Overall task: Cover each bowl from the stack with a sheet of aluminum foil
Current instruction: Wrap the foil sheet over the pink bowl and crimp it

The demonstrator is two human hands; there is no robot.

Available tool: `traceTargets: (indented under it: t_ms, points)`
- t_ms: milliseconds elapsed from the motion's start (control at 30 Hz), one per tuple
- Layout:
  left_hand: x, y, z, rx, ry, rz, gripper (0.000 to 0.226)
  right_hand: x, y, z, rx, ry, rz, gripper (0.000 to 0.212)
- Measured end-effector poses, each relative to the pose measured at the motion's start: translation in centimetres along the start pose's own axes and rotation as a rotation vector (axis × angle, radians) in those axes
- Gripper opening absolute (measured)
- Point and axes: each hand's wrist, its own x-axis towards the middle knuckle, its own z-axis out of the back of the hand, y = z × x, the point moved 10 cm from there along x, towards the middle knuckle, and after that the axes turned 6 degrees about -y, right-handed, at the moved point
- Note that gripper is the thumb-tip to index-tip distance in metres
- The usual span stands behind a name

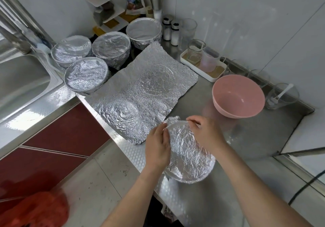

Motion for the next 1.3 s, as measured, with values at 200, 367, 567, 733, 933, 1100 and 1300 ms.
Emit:
traceTargets:
  t_ms: [200, 367, 567, 733, 933, 1100, 1300]
  points:
    - [1.6, 0.0, 0.1, 0.016, 0.082, 0.073, 0.036, 1.4, 3.5, -1.8, -0.128, 0.185, 0.120, 0.020]
    - [2.6, -0.6, -1.0, 0.026, 0.216, 0.114, 0.044, 1.4, 2.7, -2.6, -0.099, 0.206, 0.101, 0.021]
    - [2.7, -0.4, -1.8, -0.023, 0.228, 0.083, 0.050, 1.4, 2.4, -2.8, -0.040, 0.235, 0.084, 0.022]
    - [2.7, -0.6, -2.4, -0.027, 0.304, 0.065, 0.040, 1.9, 2.1, -2.6, -0.008, 0.205, 0.073, 0.016]
    - [2.3, -2.0, -3.0, -0.119, 0.403, -0.031, 0.027, 1.5, 1.6, -4.3, -0.103, 0.423, 0.100, 0.038]
    - [2.3, -1.3, -2.7, 0.014, 0.307, -0.123, 0.028, 1.4, 1.9, -3.9, -0.176, 0.395, 0.150, 0.023]
    - [2.0, -3.1, -1.2, 0.058, 0.212, -0.219, 0.027, 1.0, 2.4, -2.7, -0.101, 0.251, 0.189, 0.022]
